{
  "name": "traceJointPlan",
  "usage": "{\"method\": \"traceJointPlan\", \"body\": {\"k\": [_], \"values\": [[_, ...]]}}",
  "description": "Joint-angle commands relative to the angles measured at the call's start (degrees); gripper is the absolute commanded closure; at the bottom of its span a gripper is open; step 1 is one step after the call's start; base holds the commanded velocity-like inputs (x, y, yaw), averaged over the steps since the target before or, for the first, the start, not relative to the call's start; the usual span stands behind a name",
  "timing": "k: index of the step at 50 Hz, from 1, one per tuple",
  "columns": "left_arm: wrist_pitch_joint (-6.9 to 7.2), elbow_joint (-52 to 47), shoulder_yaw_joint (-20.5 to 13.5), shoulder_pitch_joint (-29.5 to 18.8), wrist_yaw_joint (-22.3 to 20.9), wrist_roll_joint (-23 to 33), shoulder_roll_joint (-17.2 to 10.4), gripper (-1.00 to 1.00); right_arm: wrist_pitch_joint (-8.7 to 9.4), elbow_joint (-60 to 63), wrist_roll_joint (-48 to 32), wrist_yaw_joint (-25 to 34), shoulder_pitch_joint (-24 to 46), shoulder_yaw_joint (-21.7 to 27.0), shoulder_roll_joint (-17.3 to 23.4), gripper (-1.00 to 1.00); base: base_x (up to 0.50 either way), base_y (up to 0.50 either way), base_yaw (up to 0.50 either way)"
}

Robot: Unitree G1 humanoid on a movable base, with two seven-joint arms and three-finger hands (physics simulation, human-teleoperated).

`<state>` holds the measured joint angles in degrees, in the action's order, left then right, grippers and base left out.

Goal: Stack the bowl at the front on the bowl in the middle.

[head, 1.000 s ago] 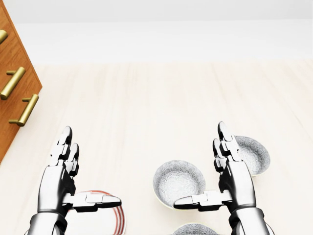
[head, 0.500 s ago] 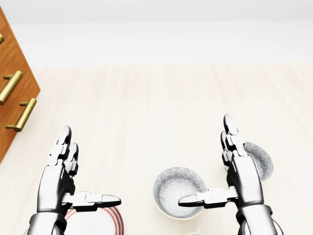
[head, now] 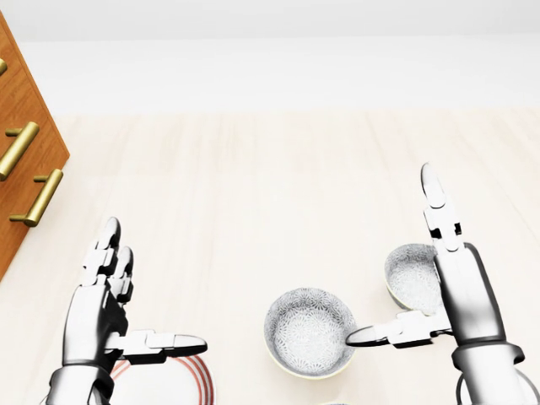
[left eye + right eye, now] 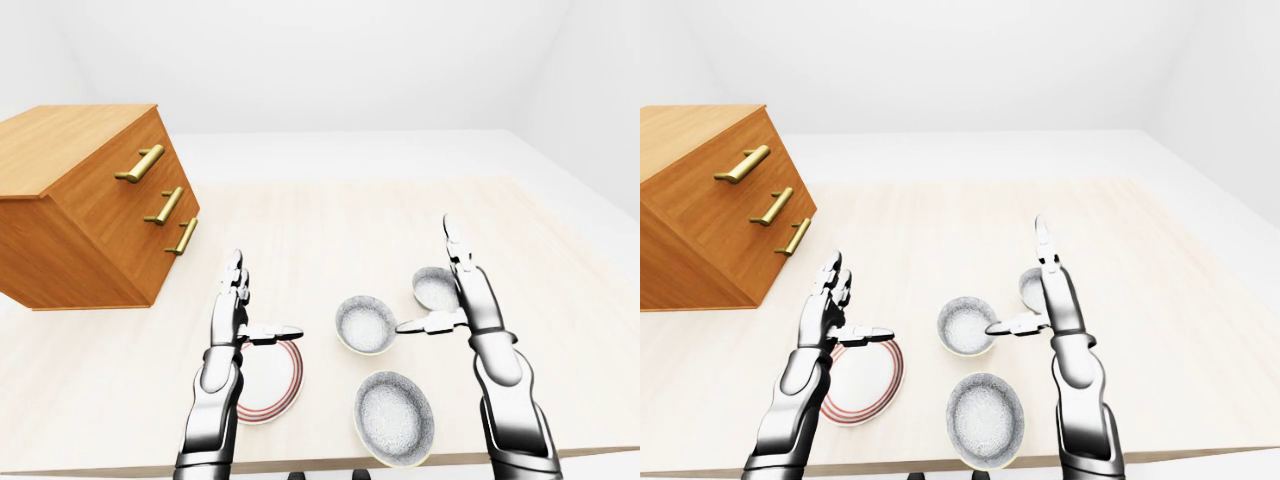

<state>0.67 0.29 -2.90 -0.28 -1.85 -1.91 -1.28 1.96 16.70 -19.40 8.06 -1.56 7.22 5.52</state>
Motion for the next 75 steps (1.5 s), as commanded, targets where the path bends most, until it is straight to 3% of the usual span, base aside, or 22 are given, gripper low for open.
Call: {"method": "traceJointPlan", "body": {"k": [1,5,9,10,15,25,27,34,37,53,62,66,75], "values": [[0.13,-0.1,-0.1,0.0,0.1,-0.1,0.0,-1.0,-2.95,3.1,-11.2,1.6,-0.7,3.0,1.5,-1.0,0.0,0.0,0.0],[-0.12,0.0,-0.1,0.1,0.1,-0.1,0.0,-1.0,-5.64,2.3,-15.5,0.9,-1.2,3.4,1.8,-1.0,0.0,0.0,0.0],[-0.33,0.3,-0.2,0.1,0.0,-0.1,-0.1,-1.0,-6.01,3.0,-17.8,1.1,-1.1,4.1,1.8,-1.0,0.0,0.0,0.0],[-0.52,0.6,-0.2,0.0,0.0,-0.1,-0.1,-1.0,-6.96,2.9,-21.0,0.2,-1.4,4.2,2.6,-1.0,0.0,0.0,0.0],[-0.27,0.1,-0.2,0.2,0.0,-0.1,-0.1,-1.0,-6.96,2.2,-32.9,-2.9,-2.3,4.6,3.8,-1.0,0.0,0.0,0.0],[0.26,-0.5,-0.1,0.2,0.1,-0.2,0.0,-1.0,-6.96,1.5,-38.5,-4.2,-2.3,5.2,3.6,-1.0,0.0,0.0,0.0],[-0.15,0.0,-0.2,0.1,0.0,-0.2,-0.1,-1.0,-6.96,1.4,-39.2,-4.4,-2.3,5.2,3.6,-1.0,0.0,0.0,0.0],[0.43,-0.6,-0.2,0.1,0.1,-0.3,0.0,-1.0,-6.96,-3.2,-48.0,-9.8,-2.1,4.1,5.0,-1.0,0.0,0.0,0.0],[-0.17,0.3,-0.3,-0.1,0.1,-0.4,-0.1,-1.0,-6.96,-6.0,-50.6,-12.4,-2.0,3.0,5.1,-1.0,0.0,0.0,0.0],[-0.31,0.4,-0.3,0.0,0.1,-0.5,-0.1,-1.0,-6.96,-11.1,-54.2,-17.2,-0.6,-0.1,5.7,-1.0,0.0,0.0,0.0],[0.82,-1.1,-0.1,0.4,0.2,-0.5,0.0,-1.0,-6.96,-12.9,-56.4,-19.5,0.5,-1.3,6.2,-1.0,0.0,0.0,0.0],[0.05,-0.2,-0.3,0.3,0.1,-0.5,0.0,-1.0,-6.96,-14.0,-57.0,-20.5,1.2,-1.5,6.4,-1.0,0.0,0.0,0.0],[0.2,-0.5,-0.2,0.4,0.1,-0.5,0.0,-1.0,-6.96,-17.7,-56.8,-22.8,2.2,-1.1,7.4,-1.0,0.0,0.0,0.0]]}}
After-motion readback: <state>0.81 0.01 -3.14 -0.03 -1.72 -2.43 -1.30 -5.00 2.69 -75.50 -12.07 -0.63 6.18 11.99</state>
